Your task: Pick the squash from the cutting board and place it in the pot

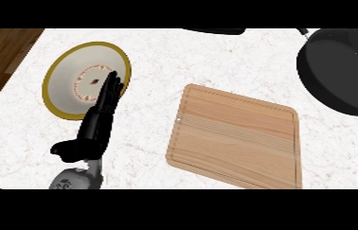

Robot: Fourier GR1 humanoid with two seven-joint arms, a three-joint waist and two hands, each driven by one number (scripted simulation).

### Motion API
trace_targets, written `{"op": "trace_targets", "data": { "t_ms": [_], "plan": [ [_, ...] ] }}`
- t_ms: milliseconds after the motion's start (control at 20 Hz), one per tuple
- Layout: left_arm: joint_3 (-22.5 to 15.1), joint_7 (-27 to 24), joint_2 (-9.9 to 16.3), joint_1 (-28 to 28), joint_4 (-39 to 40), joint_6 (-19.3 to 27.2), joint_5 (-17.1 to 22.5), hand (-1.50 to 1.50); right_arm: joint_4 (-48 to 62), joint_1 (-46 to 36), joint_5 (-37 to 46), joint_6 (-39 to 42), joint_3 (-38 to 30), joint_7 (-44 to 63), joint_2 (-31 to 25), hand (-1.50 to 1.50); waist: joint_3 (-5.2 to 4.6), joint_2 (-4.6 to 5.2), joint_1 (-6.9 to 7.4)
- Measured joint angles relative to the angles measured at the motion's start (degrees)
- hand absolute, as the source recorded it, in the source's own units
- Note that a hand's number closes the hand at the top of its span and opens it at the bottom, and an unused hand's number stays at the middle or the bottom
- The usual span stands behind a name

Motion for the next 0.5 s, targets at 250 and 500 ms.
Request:
{"op": "trace_targets", "data": {
  "t_ms": [250, 500],
  "plan": [
    [0.48, -0.07, -0.35, 0.34, 0.68, 0.52, 0.07, 0.0, 2.0, 1.18, 1.5, -1.63, -2.64, 0.14, -0.21, 1.5, 0.03, -0.58, -1.44],
    [1.0, -0.23, -0.71, 0.7, 1.19, 1.54, -0.27, 0.0, 2.91, 3.06, 1.38, -3.92, -5.89, -0.12, 0.49, 1.5, 0.09, -1.22, -2.99]
  ]
}}
